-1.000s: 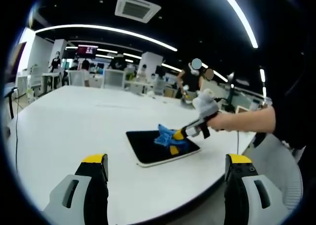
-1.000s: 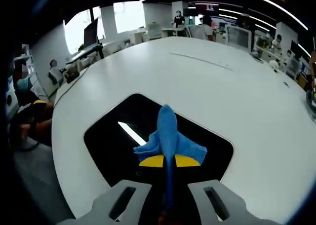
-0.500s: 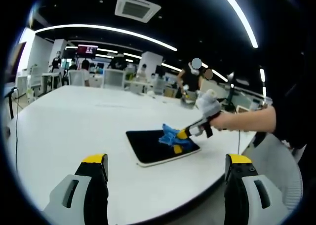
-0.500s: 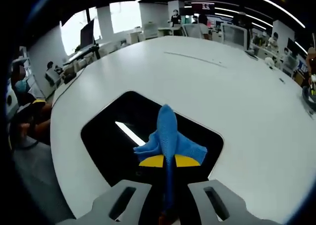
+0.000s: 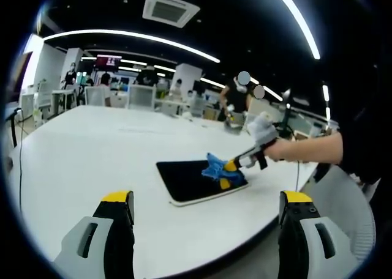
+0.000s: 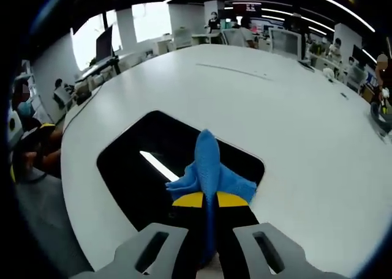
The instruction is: Wipe the mirror surface with the cleaning cloth until all visible marks leave the cleaned area.
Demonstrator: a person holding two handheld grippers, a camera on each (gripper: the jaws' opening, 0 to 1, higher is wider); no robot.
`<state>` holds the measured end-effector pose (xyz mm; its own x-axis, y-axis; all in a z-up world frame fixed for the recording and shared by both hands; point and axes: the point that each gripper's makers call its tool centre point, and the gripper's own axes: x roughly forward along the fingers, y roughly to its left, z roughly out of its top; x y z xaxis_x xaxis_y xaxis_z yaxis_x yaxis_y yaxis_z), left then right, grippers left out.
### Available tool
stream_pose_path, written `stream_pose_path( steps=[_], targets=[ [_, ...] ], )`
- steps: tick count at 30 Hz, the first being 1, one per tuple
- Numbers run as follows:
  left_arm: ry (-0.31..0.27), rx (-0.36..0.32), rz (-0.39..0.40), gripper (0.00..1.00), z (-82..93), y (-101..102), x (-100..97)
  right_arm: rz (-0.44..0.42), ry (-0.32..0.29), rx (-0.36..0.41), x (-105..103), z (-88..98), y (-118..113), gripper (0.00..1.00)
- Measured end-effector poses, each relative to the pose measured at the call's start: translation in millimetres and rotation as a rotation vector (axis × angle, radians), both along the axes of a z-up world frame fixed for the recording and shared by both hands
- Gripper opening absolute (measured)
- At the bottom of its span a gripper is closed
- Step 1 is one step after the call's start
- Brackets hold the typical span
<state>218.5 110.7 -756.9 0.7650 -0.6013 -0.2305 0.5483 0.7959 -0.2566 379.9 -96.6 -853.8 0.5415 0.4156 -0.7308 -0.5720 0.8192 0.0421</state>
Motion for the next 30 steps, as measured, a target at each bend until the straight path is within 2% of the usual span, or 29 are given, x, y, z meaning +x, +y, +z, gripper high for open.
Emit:
stream_pose_path(
  steps=[11,30],
  targets=[
    [-0.003,-0.007,0.007,0.99,0.8,0,1.0,-0.021,-0.001,-0.003,-3,-0.5,-14,0.0],
    [0.002,-0.003,0.005,0.99,0.0,0,1.3,-0.06,-0.017,0.03,-6,0.3,-12,0.0]
  ],
)
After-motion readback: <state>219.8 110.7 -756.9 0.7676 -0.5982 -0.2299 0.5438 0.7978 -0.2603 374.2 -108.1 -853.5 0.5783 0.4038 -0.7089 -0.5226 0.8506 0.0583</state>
